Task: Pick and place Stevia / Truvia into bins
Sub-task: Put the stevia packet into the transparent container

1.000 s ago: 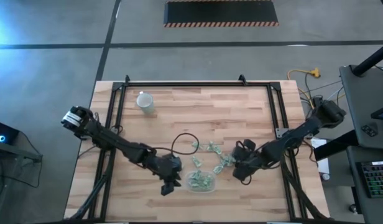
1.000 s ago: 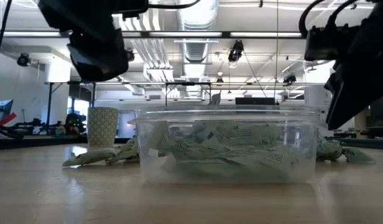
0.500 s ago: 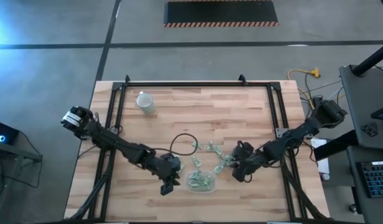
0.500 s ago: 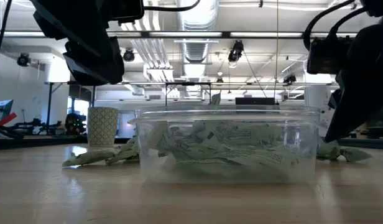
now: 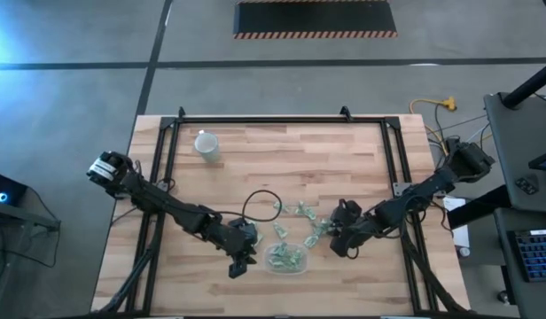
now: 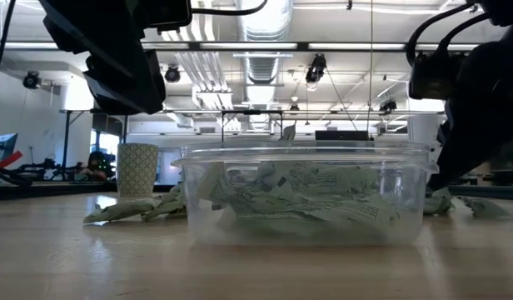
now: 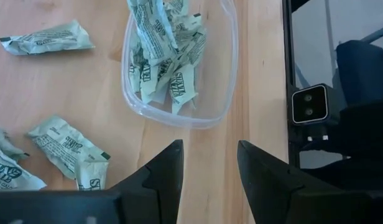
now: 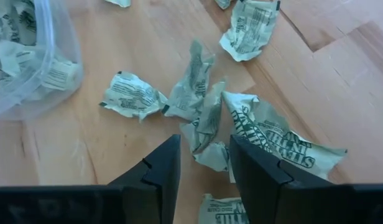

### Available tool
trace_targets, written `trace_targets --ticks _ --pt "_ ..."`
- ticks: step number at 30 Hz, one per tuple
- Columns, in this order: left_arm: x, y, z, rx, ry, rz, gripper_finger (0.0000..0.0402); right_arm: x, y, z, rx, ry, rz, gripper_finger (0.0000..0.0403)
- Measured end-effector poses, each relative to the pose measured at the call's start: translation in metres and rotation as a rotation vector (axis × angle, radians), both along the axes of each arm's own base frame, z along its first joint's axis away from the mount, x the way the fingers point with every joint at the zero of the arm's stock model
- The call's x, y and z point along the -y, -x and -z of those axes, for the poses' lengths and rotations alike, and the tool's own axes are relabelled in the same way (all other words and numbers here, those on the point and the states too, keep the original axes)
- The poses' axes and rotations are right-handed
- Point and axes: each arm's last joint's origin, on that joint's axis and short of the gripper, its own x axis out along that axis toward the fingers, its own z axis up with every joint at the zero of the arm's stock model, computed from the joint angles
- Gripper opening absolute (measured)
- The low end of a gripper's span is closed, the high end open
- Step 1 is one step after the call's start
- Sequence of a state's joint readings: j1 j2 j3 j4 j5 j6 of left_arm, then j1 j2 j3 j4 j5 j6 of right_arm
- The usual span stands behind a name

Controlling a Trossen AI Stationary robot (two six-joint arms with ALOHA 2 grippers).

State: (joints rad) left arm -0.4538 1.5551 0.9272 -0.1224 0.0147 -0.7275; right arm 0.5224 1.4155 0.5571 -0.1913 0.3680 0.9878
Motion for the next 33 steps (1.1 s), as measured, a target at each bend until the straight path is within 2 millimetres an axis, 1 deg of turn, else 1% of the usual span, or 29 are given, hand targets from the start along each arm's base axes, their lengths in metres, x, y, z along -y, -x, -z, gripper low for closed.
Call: trace_targets --ticks 6,12,18,27,33 --pt "0.000 0.000 0.000 0.000 -0.001 -0.001 0.0135 0.000 0.000 -0.001 -0.007 0.014 -0.013 0.0124" --pt "0.000 0.000 0.000 0.001 0.000 -0.002 0.0135 -0.003 -0.004 -0.013 0.025 0.066 -0.114 0.0115" --pt "0.000 0.000 0.000 0.001 -0.003 -0.004 0.0135 0.002 0.001 -0.004 -0.075 0.130 -0.141 0.0103" --pt "0.000 0.000 0.000 0.004 -0.009 -0.010 0.0135 0.004 0.001 -0.003 -0.081 0.137 -0.131 0.0091" --pt "-0.001 0.000 0.000 0.005 -0.013 -0.015 0.0135 0.005 0.001 -0.003 -0.084 0.147 -0.133 0.0091"
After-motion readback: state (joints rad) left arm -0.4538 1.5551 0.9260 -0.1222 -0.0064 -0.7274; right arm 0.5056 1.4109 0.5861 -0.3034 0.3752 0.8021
